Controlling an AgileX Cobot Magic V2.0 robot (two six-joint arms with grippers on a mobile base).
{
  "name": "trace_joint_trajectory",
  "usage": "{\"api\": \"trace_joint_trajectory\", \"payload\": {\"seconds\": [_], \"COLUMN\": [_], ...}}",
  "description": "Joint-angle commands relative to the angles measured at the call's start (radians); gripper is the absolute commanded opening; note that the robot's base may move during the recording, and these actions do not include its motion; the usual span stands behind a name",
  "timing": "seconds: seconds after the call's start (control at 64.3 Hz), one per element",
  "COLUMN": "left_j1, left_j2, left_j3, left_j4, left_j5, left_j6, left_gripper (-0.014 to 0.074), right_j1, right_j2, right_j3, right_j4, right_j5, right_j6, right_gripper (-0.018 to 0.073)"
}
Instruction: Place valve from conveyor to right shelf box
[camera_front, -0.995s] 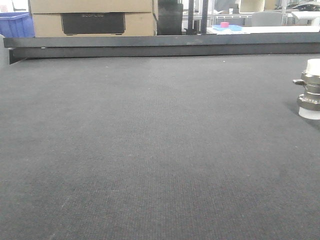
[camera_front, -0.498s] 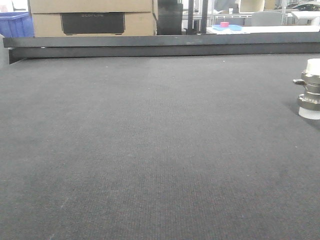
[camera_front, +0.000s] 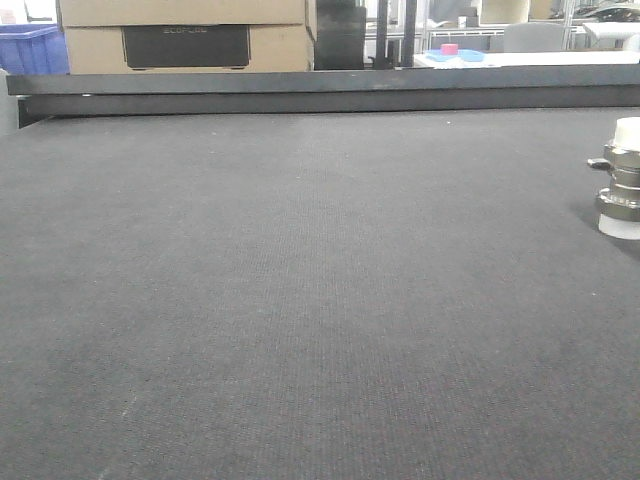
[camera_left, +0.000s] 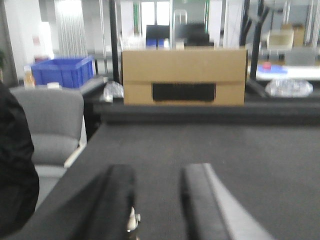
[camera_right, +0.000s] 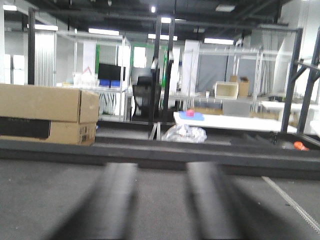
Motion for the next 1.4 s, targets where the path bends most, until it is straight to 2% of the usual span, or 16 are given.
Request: {"api": "trace_joint_trajectory", "payload": {"seconds": [0.0, 0.047, 0.062, 0.171, 0.28, 0.42, 0.482, 0.544, 0.762, 0.855, 1.135, 1.384], "left_j1": [0.003, 0.003, 0.003, -0.006, -0.03, -0.051, -0.051, -0.051, -0.051, -0.051, -0.051, -0.051], "left_j2": [0.097, 0.15, 0.165, 0.267, 0.338, 0.411, 0.443, 0.461, 0.472, 0.472, 0.472, 0.475], "left_j3": [-0.085, -0.131, -0.144, -0.224, -0.284, -0.365, -0.392, -0.41, -0.42, -0.42, -0.42, -0.42], "left_j4": [0.004, -0.005, -0.008, -0.02, -0.049, -0.072, -0.072, -0.072, -0.072, -0.072, -0.072, -0.072], "left_j5": [0.09, 0.144, 0.159, 0.222, 0.261, 0.347, 0.375, 0.39, 0.407, 0.41, 0.413, 0.412], "left_j6": [-0.012, -0.012, -0.012, -0.012, -0.012, -0.012, -0.044, -0.071, -0.07, -0.07, -0.07, -0.07], "left_gripper": [0.0382, 0.0456, 0.0475, 0.059, 0.0598, 0.0598, 0.0598, 0.0598, 0.0598, 0.0598, 0.0598, 0.0598], "right_j1": [0.001, 0.001, 0.001, 0.001, 0.001, 0.001, 0.001, 0.001, 0.001, 0.001, 0.003, 0.003], "right_j2": [0.116, 0.176, 0.192, 0.308, 0.432, 0.637, 0.73, 0.817, 1.096, 1.2, 1.434, 1.607], "right_j3": [-0.063, -0.09, -0.097, -0.127, -0.19, -0.4, -0.513, -0.636, -0.943, -1.024, -1.077, -1.077], "right_j4": [0.002, 0.002, -0.001, -0.006, -0.006, -0.006, -0.006, -0.006, -0.006, -0.006, -0.004, -0.002], "right_j5": [0.008, 0.014, 0.017, -0.027, -0.012, 0.217, 0.347, 0.484, 0.848, 0.942, 0.976, 0.917], "right_j6": [-0.001, -0.001, -0.001, -0.001, -0.001, -0.001, -0.001, -0.001, -0.027, -0.044, -0.078, -0.095], "right_gripper": [0.0446, 0.0568, 0.0577, 0.057, 0.057, 0.057, 0.057, 0.057, 0.057, 0.057, 0.057, 0.057]}}
